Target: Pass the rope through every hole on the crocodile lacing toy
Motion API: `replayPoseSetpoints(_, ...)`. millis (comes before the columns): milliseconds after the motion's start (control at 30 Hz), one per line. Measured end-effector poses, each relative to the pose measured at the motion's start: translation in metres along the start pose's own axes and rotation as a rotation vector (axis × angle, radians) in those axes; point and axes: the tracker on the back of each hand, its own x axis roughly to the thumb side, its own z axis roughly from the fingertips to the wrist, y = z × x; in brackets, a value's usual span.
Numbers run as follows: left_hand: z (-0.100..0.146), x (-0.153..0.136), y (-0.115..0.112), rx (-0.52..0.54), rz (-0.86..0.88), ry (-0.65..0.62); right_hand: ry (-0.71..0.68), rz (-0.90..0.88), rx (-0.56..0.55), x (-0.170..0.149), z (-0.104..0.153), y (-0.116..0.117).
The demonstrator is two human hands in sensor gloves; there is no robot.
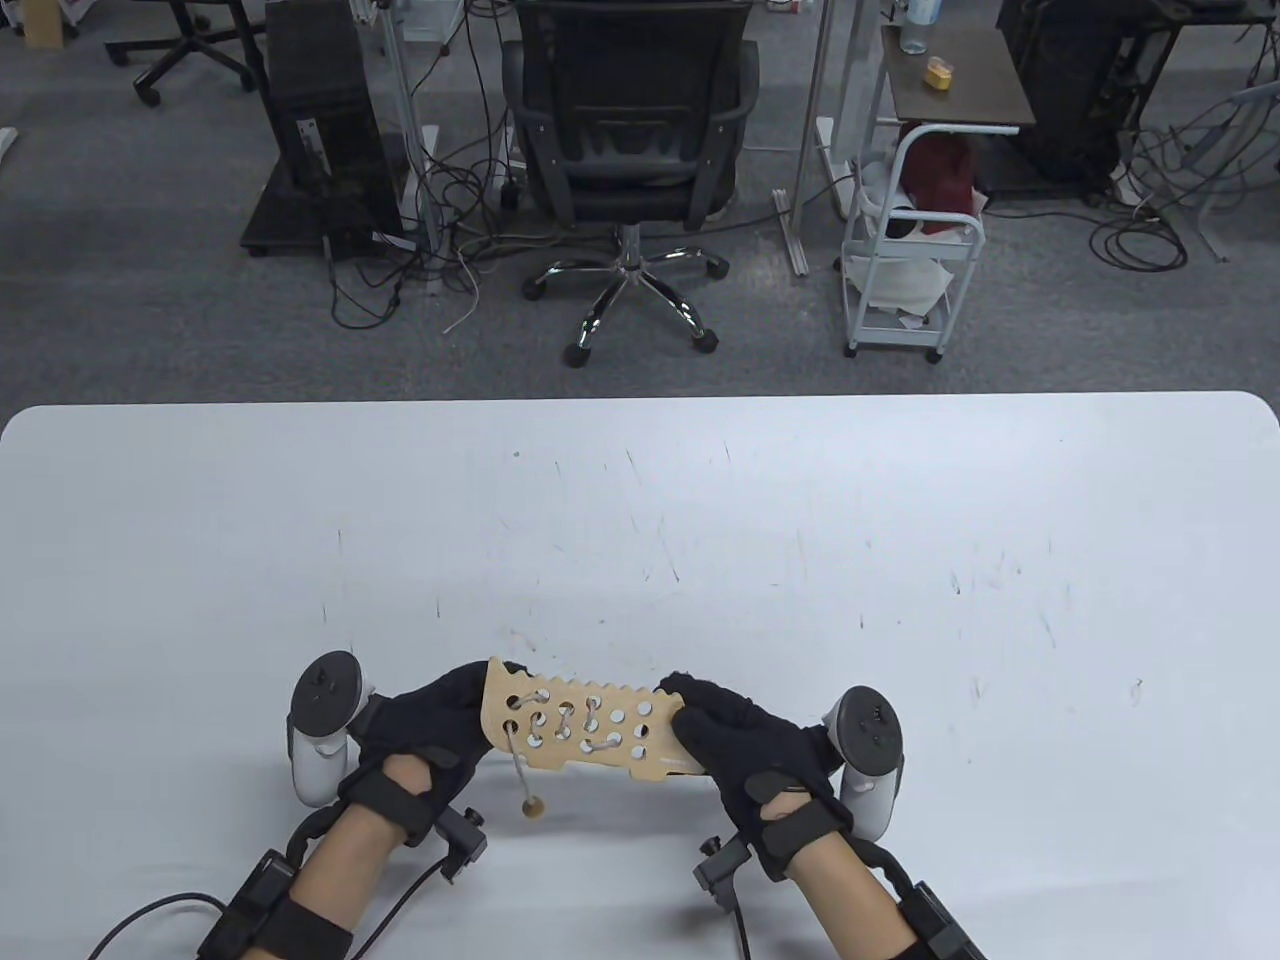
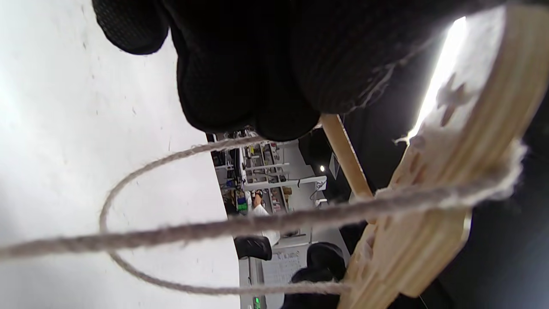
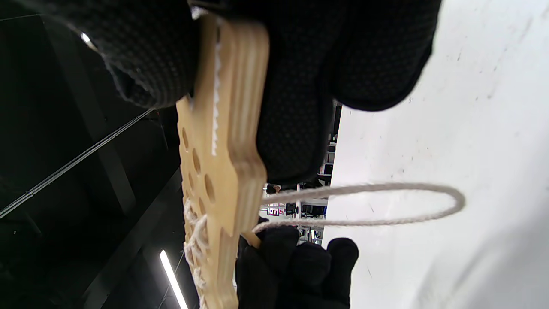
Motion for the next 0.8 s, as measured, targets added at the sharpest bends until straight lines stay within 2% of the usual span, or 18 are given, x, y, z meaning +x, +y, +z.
replayPoseSetpoints(433,0.000,0.000,-0.009,-0.064,0.016,0.029,-0.016,-0.046,0.017,0.002,0.002,0.005)
replayPoseSetpoints(800,-0.002,-0.004,-0.023,-0.132,0.094,0.051,-0.030,-0.070,0.043,0.001,0.003,0.011)
